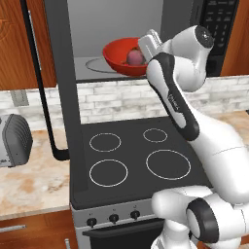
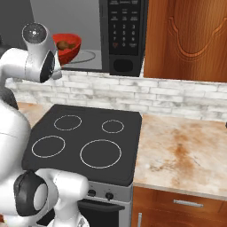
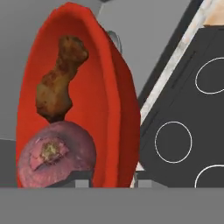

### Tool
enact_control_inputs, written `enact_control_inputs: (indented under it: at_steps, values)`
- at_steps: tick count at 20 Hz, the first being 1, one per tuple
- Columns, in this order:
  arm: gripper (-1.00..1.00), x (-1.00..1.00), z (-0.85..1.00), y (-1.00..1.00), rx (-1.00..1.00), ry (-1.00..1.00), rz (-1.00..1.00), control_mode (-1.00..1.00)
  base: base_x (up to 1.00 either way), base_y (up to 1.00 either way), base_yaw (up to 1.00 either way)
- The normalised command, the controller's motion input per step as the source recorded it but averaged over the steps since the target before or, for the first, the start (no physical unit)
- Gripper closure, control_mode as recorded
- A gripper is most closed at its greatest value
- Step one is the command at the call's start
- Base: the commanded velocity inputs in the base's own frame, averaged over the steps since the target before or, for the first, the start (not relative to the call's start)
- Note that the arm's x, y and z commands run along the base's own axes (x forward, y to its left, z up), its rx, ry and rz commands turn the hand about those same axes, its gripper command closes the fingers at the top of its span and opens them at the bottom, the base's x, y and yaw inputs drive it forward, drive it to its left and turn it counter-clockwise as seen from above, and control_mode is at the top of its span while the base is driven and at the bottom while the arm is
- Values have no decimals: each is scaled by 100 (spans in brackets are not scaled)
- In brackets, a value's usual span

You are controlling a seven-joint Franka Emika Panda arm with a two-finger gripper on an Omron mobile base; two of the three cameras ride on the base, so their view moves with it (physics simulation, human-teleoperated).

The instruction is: The microwave is finished heating the chicken drumstick and onion. Take the bowl containing the food and place it on the dining counter.

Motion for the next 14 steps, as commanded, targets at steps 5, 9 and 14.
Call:
enact_control_inputs:
  at_steps: [5,9,14]
  values:
    - [100,-100,15,-36,16,-1,-19,-100,0,0,0]
    - [100,-100,31,-82,20,2,-7,-100,0,0,0]
    - [100,-64,29,-44,7,6,-3,-100,0,0,0]
